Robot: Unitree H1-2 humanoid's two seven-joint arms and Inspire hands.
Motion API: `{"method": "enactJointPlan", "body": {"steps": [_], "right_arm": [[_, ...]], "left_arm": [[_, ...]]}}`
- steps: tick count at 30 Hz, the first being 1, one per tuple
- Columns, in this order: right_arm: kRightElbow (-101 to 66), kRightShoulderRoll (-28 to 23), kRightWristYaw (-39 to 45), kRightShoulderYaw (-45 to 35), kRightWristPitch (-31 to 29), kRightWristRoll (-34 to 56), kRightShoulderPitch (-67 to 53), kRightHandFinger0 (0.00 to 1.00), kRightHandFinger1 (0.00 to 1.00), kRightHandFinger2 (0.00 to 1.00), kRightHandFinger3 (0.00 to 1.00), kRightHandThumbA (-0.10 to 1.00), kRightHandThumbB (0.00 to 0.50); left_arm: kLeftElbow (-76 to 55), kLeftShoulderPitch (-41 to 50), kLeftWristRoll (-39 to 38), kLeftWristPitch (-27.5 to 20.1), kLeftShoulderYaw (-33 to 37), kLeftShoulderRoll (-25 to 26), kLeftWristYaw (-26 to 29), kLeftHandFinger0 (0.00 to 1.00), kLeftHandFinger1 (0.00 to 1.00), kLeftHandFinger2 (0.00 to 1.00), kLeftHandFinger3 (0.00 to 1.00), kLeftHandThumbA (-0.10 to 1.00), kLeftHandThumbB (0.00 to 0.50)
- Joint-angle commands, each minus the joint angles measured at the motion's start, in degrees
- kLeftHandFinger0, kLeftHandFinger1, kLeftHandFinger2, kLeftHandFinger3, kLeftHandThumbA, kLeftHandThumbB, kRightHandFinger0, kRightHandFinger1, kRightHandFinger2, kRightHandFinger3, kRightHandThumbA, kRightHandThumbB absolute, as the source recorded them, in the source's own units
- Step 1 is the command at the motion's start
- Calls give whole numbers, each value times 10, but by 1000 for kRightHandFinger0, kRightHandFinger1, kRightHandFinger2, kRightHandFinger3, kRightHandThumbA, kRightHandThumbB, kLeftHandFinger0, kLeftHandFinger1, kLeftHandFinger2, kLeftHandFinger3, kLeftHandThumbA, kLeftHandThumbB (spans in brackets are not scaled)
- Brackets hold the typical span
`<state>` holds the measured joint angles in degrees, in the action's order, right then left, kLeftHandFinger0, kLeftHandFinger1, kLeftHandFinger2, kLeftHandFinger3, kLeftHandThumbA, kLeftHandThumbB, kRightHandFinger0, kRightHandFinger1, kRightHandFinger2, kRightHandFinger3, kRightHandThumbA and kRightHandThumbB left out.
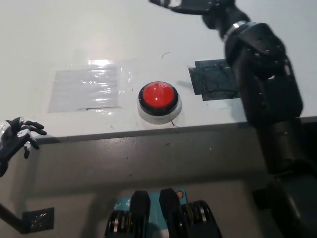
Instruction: The robot uses its right hand to make a fist and press the red button kept in the middle of the desk
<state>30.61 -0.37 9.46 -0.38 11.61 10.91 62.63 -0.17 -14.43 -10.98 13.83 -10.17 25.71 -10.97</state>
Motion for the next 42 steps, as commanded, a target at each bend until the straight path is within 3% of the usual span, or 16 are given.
{"method": "enactJointPlan", "body": {"steps": [1, 3, 8, 12, 15, 25, 26, 30, 34, 36, 39, 42], "right_arm": [[6, 19, 6, 8, -43, -7, 45, 0, 0, 59, 45, 1000, 481], [18, 39, 9, 14, -56, -9, 39, 0, 0, 131, 149, 1000, 498], [60, 67, 23, 22, -85, -11, 15, 0, 0, 179, 208, 1000, 496], [83, 76, 25, 23, -103, -9, 0, 0, 0, 200, 252, 1000, 452], [116, 81, 29, 14, -126, -2, -12, 0, 0, 182, 226, 1000, 425], [178, 61, 43, 14, -173, -9, -64, 0, 0, 168, 201, 1000, 435], [174, 59, 43, 10, -160, -4, -70, 0, 0, 174, 217, 1000, 447], [167, 51, 44, 13, -159, -8, -90, 0, 0, 171, 231, 1000, 419], [150, 50, 37, 17, -145, -13, -117, 0, 0, 270, 343, 1000, 404], [143, 51, 36, 20, -138, -15, -132, 0, 0, 275, 360, 1000, 393], [149, 53, 45, 19, -143, -10, -141, 0, 0, 254, 319, 1000, 381], [147, 56, 48, 16, -136, -3, -158, 0, 0, 218, 269, 1000, 407]], "left_arm": [[-11, -19, 3, -15, 0, 11, -7, 164, 289, 450, 589, 522, 0], [-6, -21, -1, -19, -2, 10, -9, 141, 266, 423, 583, 520, 0], [-6, -26, -1, -18, 1, 10, -11, 135, 263, 419, 580, 513, 0], [-3, -30, 4, -24, 3, 13, -12, 147, 275, 438, 583, 515, 0], [1, -31, 4, -28, 3, 14, -13, 144, 273, 436, 595, 518, 0], [-1, -31, 1, -23, -2, 11, -13, 128, 246, 387, 580, 521, 0], [0, -31, 1, -24, -2, 10, -13, 122, 242, 383, 574, 520, 0], [1, -31, 4, -32, -1, 11, -15, 125, 247, 395, 572, 512, 0], [-4, -30, 3, -21, -4, 9, -10, 155, 273, 440, 589, 508, 0], [-13, -29, 2, -13, -4, 7, -9, 114, 247, 399, 567, 504, 0], [-12, -30, 2, -15, -4, 7, -8, 120, 253, 404, 562, 506, 0], [-13, -29, 1, -14, -3, 9, -11, 120, 258, 415, 574, 506, 0]]}}
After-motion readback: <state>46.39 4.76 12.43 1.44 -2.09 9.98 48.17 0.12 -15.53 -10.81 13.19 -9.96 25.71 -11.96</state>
